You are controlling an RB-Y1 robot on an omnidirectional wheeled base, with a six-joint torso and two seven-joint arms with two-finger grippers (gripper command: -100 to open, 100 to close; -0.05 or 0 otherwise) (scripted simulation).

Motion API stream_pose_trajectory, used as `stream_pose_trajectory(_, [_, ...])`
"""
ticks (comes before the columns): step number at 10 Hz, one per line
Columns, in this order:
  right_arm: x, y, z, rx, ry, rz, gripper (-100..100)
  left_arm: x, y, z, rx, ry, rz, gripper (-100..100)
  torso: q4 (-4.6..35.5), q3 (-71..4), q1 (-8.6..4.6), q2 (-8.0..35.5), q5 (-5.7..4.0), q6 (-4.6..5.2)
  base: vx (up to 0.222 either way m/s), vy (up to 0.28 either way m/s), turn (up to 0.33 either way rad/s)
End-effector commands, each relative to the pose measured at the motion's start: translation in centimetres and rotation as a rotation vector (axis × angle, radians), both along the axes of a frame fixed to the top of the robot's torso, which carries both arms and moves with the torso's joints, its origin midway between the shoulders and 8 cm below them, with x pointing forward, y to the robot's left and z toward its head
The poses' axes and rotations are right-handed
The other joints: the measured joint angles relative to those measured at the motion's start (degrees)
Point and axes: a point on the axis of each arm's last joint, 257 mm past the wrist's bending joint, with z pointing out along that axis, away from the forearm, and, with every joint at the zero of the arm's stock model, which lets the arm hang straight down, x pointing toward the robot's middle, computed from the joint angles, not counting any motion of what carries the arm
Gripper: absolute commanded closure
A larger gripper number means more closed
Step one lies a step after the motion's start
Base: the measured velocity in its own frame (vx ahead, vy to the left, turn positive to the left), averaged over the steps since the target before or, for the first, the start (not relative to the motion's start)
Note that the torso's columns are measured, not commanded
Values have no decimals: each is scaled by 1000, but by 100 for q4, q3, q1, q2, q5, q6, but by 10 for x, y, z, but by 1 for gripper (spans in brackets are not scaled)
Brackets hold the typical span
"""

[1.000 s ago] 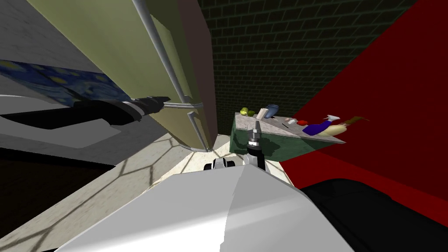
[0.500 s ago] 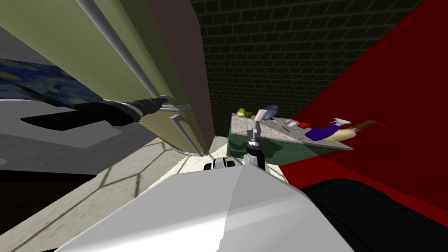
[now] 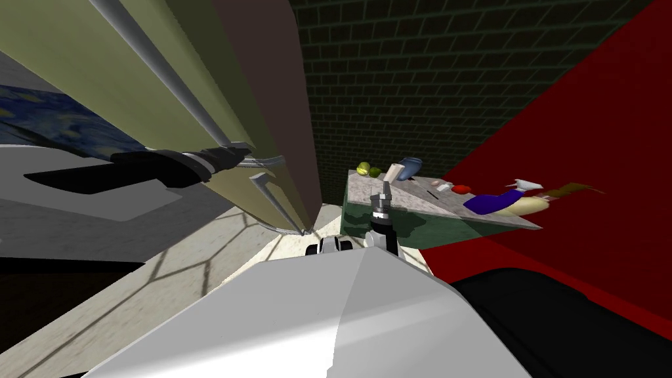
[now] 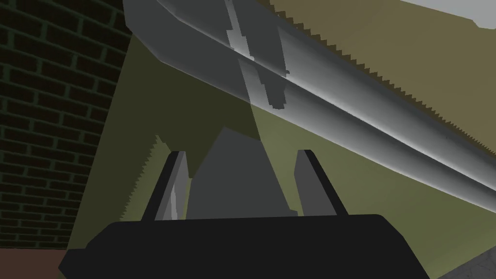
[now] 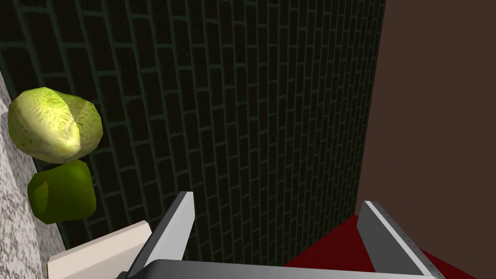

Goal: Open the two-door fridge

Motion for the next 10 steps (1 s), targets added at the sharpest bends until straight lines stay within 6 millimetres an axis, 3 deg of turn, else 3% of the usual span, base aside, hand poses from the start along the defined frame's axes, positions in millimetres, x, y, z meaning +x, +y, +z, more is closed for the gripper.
stream_pose_trajectory(1, [0,0,0,0,0,0,0,-6,-29,4,-1,-10,-67,100,12,11,42,14,13,-11,-119,255,-45])
stream_pose_trajectory(2, [0,0,0,0,0,0,0,-6,-29,4,-1,-10,-67,100,22,-9,43,-9,14,-36,-87,94,-17])
stream_pose_trajectory(5, [0,0,0,0,0,0,0,-22,-84,8,1,-15,-198,100,26,-13,51,-5,5,-33,-160,246,47])
stream_pose_trajectory(6, [0,0,0,0,0,0,0,-22,-84,8,1,-15,-198,100,31,-10,55,-5,10,-32,-141,229,-5])
stream_pose_trajectory(8, [0,0,0,0,0,0,0,-36,-120,10,3,-16,-285,100,30,-22,17,-12,-4,-34,-226,263,51])
stream_pose_trajectory(10, [0,0,0,0,0,0,0,-36,-120,10,3,-16,-285,100,30,-27,1,-26,-8,-30,-82,182,-9])
